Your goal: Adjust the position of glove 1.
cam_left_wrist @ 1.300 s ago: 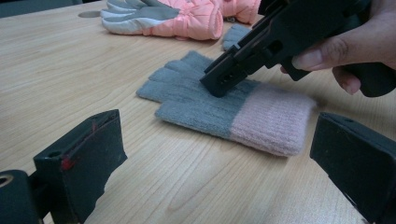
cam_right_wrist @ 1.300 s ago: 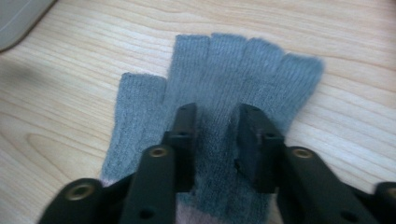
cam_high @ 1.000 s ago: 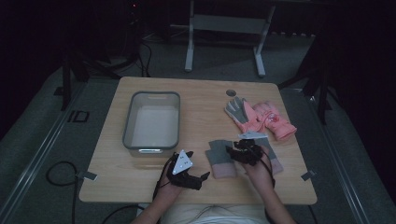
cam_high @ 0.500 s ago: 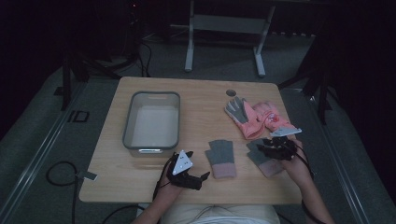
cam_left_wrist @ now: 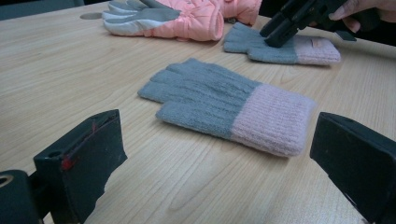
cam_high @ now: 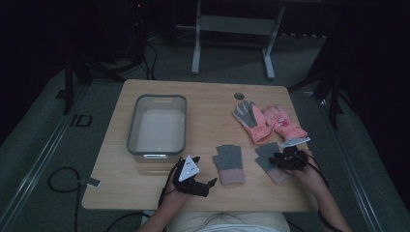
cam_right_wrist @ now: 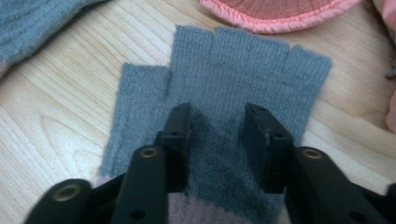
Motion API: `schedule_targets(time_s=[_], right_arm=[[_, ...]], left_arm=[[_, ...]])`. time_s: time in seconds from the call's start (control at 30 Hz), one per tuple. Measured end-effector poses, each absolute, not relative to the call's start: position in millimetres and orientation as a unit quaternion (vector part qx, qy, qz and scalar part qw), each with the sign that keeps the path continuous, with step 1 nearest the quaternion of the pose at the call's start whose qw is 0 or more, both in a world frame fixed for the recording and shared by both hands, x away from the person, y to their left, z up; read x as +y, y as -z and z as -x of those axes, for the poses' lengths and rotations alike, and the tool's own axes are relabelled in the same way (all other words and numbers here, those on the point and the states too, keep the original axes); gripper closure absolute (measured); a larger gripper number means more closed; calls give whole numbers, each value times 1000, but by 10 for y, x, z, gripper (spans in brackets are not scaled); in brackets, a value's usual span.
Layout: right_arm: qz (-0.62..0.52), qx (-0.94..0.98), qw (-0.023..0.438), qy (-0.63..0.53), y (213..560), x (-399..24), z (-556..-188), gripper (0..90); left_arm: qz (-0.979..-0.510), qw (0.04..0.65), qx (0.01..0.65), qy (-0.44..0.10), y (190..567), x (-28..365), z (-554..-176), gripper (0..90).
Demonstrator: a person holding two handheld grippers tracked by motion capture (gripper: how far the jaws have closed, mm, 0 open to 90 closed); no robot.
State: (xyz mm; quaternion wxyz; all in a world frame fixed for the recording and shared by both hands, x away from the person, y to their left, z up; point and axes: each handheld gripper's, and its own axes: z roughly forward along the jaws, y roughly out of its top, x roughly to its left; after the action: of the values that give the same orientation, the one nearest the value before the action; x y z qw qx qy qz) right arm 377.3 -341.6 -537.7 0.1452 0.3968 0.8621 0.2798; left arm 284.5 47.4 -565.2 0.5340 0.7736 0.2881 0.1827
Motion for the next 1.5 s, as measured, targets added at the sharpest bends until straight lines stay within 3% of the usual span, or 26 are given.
schedule_targets(time_s=[0.2, 0.47, 0.63, 1.03, 1.23, 1.5], right_arm=[[-418, 855, 143, -271, 5332, -3362, -3750, 837], [-472, 806, 150, -325, 4977, -3374, -3494, 846], [-502, 770, 197, -340, 4786, -3288, -3280, 846], [-579, 727, 175, -325, 5067, -3231, -3241, 846], [-601, 719, 170, -306, 5296, -3220, -3290, 831], [-594, 725, 179, -300, 5357, -3244, -3305, 653]], left_arm=[[-774, 533, 288, -182, 5651, 473, -2848, 23], [-775, 532, 289, -183, 5651, 472, -2848, 30], [-774, 532, 291, -184, 5651, 471, -2846, 29], [-776, 528, 286, -193, 5650, 459, -2830, 28], [-777, 527, 284, -193, 5650, 456, -2829, 28], [-777, 527, 284, -192, 5650, 456, -2829, 29]])
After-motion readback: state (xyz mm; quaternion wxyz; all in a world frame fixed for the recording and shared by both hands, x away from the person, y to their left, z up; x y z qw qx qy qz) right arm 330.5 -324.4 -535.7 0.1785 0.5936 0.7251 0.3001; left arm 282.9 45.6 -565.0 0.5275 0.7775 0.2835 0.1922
